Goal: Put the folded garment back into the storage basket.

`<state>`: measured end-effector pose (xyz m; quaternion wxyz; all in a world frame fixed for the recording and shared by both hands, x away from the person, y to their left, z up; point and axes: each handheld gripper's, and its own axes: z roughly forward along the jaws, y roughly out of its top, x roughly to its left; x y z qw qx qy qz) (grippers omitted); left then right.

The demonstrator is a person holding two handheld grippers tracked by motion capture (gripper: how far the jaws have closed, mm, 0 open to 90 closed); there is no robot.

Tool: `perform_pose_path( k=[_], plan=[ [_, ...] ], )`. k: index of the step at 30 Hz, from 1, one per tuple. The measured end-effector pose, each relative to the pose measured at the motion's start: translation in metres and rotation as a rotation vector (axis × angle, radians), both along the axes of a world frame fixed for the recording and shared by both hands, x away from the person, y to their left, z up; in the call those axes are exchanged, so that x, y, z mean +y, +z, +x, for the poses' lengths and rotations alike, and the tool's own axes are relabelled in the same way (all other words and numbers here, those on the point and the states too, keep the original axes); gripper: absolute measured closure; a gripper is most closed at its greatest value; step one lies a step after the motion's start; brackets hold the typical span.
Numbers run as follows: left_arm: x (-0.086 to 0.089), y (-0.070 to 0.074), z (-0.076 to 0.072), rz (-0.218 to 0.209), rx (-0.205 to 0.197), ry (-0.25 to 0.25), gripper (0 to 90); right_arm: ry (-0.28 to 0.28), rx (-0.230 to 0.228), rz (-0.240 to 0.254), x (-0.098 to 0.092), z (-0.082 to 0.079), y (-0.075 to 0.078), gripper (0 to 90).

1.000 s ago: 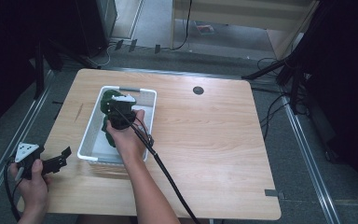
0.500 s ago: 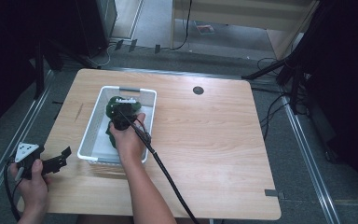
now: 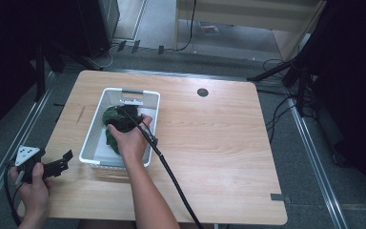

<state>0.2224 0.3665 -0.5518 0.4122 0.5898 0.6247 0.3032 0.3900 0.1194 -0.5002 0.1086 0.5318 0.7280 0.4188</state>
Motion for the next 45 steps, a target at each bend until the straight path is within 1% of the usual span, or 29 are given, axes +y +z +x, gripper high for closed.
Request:
perform_pose_path(
  k=[1, 2, 3, 4, 7, 9, 11, 13, 14, 15, 17, 20, 22, 24, 25, 28, 30, 31, 32, 34, 35, 38, 39, 40, 42, 43, 44, 45],
  plan=[
    [0.0, 0.0, 0.0, -0.001, 0.0, 0.0, 0.0, -0.002, -0.021, -0.01, 0.0, -0.001, 0.001, 23.8],
    [0.0, 0.0, 0.0, -0.001, 0.0, 0.0, 0.0, -0.002, -0.021, -0.01, 0.0, -0.001, 0.001, 23.8],
    [0.0, 0.0, 0.0, -0.001, 0.002, -0.002, 0.0, -0.004, -0.031, -0.013, 0.0, -0.002, 0.003, 22.2],
    [0.0, 0.0, 0.0, 0.0, 0.0, 0.0, 0.0, -0.008, -0.036, -0.028, 0.001, -0.004, 0.007, 15.5],
    [0.0, 0.0, 0.0, 0.0, 0.0, 0.0, 0.0, -0.014, -0.033, -0.039, 0.0, -0.006, 0.01, 13.1],
    [0.0, 0.0, 0.0, -0.001, 0.0, 0.001, 0.0, -0.038, -0.049, -0.057, -0.002, -0.009, 0.016, 6.5],
    [0.0, 0.0, 0.0, -0.001, -0.002, 0.002, 0.0, -0.035, -0.065, -0.058, -0.002, -0.011, 0.02, 0.8],
    [0.0, 0.0, 0.0, -0.001, -0.002, 0.002, 0.0, -0.037, -0.094, -0.078, -0.003, -0.014, 0.025, 0.0],
    [0.0, 0.0, 0.0, -0.001, -0.002, 0.002, 0.0, -0.034, -0.12, -0.084, -0.003, -0.017, 0.027, 0.0],
    [0.0, 0.0, 0.0, 0.0, 0.0, 0.0, 0.0, -0.034, -0.12, -0.084, -0.003, -0.017, 0.027, 0.0],
    [0.0, 0.0, 0.0, 0.001, -0.001, 0.0, 0.0, -0.048, -0.173, -0.11, -0.005, -0.023, 0.035, 0.0],
    [0.0, 0.0, 0.0, 0.001, -0.001, 0.0, 0.0, -0.032, -0.187, -0.093, -0.01, -0.028, 0.043, 0.0],
    [0.0, 0.0, 0.0, 0.002, -0.001, -0.001, 0.0, -0.031, -0.206, -0.091, -0.015, -0.03, 0.047, 0.0],
    [0.0, 0.0, 0.0, 0.002, -0.002, -0.001, 0.0, -0.032, -0.209, -0.088, -0.018, -0.032, 0.05, 0.0],
    [-0.001, 0.0, 0.0, 0.003, -0.001, 0.001, 0.0, -0.04, -0.215, -0.079, -0.025, -0.034, 0.055, 0.0],
    [-0.001, 0.0, 0.0, 0.004, -0.002, 0.0, 0.0, -0.053, -0.23, -0.077, -0.037, -0.036, 0.061, 0.0],
    [-0.001, 0.0, 0.0, 0.003, -0.003, 0.0, 0.0, -0.053, -0.233, -0.075, -0.04, -0.036, 0.062, 0.0],
    [-0.001, 0.0, 0.0, 0.005, -0.002, 0.0, 0.0, -0.062, -0.242, -0.076, -0.05, -0.037, 0.064, 0.0],
    [-0.001, 0.0, 0.0, 0.006, -0.002, -0.001, 0.0, -0.061, -0.247, -0.077, -0.055, -0.037, 0.064, 0.0],
    [-0.001, 0.0, 0.0, 0.006, -0.002, 0.0, 0.0, -0.067, -0.246, -0.078, -0.058, -0.038, 0.065, 0.0],
    [-0.001, 0.0, 0.0, 0.008, -0.001, -0.002, 0.0, -0.079, -0.249, -0.083, -0.068, -0.039, 0.065, 0.0],
    [-0.001, 0.0, 0.0, 0.01, -0.001, -0.003, 0.0, -0.096, -0.25, -0.08, -0.082, -0.04, 0.065, 0.0],
    [-0.001, 0.0, 0.0, 0.01, -0.001, -0.003, 0.0, -0.096, -0.25, -0.08, -0.082, -0.04, 0.065, 0.0],
    [-0.001, 0.0, 0.0, 0.01, -0.001, -0.003, 0.0, -0.107, -0.255, -0.087, -0.091, -0.041, 0.065, 0.0],
    [-0.001, 0.0, 0.0, 0.01, -0.001, -0.003, 0.0, -0.117, -0.259, -0.091, -0.1, -0.041, 0.064, 0.0],
    [-0.001, 0.0, 0.0, 0.01, -0.001, -0.003, 0.0, -0.117, -0.259, -0.091, -0.1, -0.041, 0.064, 0.0],
    [-0.001, 0.0, 0.0, 0.012, 0.0, -0.003, 0.0, -0.128, -0.261, -0.094, -0.109, -0.041, 0.064, 0.0],
    [-0.001, 0.0, 0.0, 0.012, -0.001, -0.004, 0.0, -0.136, -0.262, -0.099, -0.114, -0.042, 0.063, 0.0]
  ],
)
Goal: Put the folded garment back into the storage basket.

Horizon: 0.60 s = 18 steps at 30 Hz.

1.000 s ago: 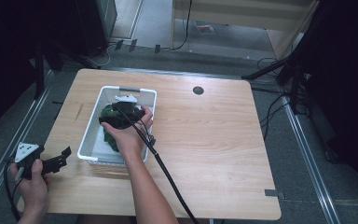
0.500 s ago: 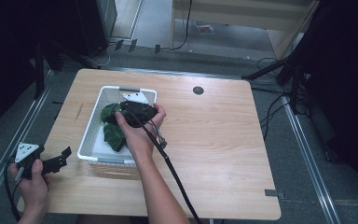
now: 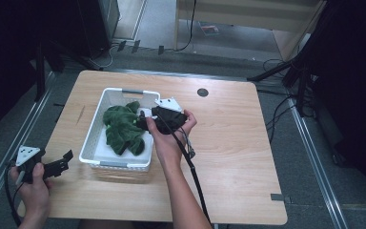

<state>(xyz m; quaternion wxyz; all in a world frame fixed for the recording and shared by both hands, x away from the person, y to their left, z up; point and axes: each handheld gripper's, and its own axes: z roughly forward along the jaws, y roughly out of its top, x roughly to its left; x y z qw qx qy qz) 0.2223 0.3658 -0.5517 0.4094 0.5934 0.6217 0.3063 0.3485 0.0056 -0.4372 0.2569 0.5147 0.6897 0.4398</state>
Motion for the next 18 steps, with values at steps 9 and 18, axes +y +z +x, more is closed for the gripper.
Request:
perform_pose_path(
  k=[9, 18],
  plan=[
    [0.0, 0.0, 0.0, 0.002, 0.002, -0.003, 0.0, -0.074, 0.006, -0.015, -0.043, -0.001, -0.008, 0.0],
    [0.0, 0.0, 0.0, 0.005, 0.003, -0.002, 0.0, -0.132, 0.01, -0.04, -0.08, -0.005, -0.017, 0.0]
  ],
)
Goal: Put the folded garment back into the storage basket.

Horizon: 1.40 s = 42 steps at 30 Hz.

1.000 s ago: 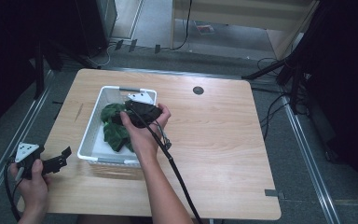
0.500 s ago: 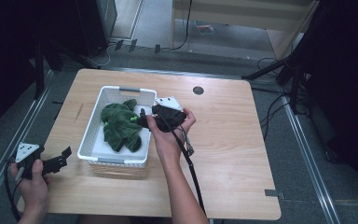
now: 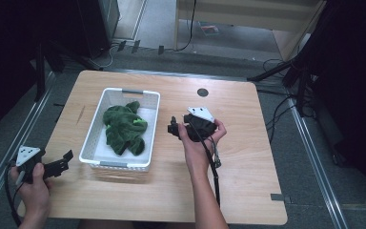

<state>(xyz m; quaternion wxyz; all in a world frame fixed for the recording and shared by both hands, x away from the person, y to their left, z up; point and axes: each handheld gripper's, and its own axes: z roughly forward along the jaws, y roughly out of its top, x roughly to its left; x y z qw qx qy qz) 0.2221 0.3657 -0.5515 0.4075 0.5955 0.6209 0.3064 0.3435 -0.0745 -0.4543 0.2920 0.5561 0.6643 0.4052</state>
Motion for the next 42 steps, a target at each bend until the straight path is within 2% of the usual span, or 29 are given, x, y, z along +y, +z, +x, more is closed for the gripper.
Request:
perform_pose_path(
  k=[3, 4, 6, 10, 13, 14, 17, 21, 23, 24, 42],
  plan=[
    [0.0, 0.0, 0.0, 0.0, -0.001, 0.0, 0.0, -0.007, 0.003, -0.005, -0.008, -0.002, -0.003, 0.0],
    [0.0, 0.0, 0.0, 0.001, 0.0, 0.0, 0.0, -0.022, 0.007, -0.008, -0.018, -0.004, -0.008, 0.0],
    [0.0, 0.0, 0.0, 0.0, -0.001, -0.001, 0.0, -0.027, 0.012, -0.006, -0.021, -0.005, -0.009, 0.0],
    [0.0, 0.0, 0.0, 0.0, 0.0, -0.002, 0.0, -0.055, 0.025, -0.019, -0.044, -0.011, -0.02, 0.0],
    [0.0, 0.0, 0.0, 0.0, 0.0, -0.002, 0.0, -0.07, 0.031, -0.015, -0.053, -0.014, -0.024, 0.0],
    [0.0, 0.0, 0.0, 0.0, 0.0, -0.003, 0.0, -0.082, 0.037, -0.018, -0.063, -0.017, -0.029, 0.0],
    [0.0, 0.0, 0.0, 0.0, 0.0, -0.003, 0.0, -0.091, 0.042, -0.019, -0.071, -0.021, -0.033, 0.0],
    [0.0, 0.0, 0.0, 0.0, 0.0, -0.002, 0.0, -0.114, 0.059, -0.024, -0.092, -0.029, -0.044, 0.0],
    [0.0, 0.0, 0.0, 0.001, 0.0, -0.002, 0.0, -0.121, 0.06, -0.027, -0.095, -0.03, -0.046, 0.0],
    [-0.001, 0.0, 0.0, 0.001, -0.001, -0.002, 0.0, -0.135, 0.066, -0.021, -0.103, -0.035, -0.05, 0.0],
    [-0.001, 0.0, 0.0, 0.001, 0.0, -0.002, 0.0, -0.19, 0.104, -0.043, -0.159, -0.065, -0.079, 0.0]
  ],
)
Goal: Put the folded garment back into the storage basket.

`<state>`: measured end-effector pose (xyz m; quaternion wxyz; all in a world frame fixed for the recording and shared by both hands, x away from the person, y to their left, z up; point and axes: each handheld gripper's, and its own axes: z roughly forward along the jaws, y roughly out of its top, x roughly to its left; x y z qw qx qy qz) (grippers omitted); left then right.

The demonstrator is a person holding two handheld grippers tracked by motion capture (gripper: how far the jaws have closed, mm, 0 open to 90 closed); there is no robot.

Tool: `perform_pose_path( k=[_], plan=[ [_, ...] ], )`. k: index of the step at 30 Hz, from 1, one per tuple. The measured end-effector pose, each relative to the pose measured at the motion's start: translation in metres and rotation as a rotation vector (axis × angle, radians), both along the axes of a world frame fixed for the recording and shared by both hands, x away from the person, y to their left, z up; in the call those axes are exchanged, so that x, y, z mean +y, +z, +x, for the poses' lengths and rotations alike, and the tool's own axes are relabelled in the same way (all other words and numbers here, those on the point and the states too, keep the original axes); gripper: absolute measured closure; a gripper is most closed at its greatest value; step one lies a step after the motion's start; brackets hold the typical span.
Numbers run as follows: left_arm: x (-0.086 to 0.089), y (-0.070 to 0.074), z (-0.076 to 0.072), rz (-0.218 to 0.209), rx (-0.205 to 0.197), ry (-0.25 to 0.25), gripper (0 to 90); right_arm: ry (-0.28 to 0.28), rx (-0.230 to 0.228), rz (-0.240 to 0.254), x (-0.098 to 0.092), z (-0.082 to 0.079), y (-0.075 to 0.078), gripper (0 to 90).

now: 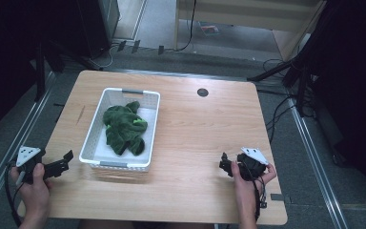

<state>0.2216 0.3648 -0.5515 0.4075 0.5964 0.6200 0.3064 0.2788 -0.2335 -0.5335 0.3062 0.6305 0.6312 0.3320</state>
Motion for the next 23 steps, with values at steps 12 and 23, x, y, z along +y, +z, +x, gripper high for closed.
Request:
perform_pose_path(
  k=[12, 23],
  plan=[
    [0.0, 0.0, 0.0, 0.001, -0.003, 0.001, 0.0, 0.0, -0.043, 0.0, -0.016, -0.016, -0.007, 0.0],
    [-0.001, 0.0, 0.0, 0.006, 0.0, -0.001, 0.0, -0.004, -0.059, 0.001, -0.019, -0.02, -0.014, 0.0]
  ],
)
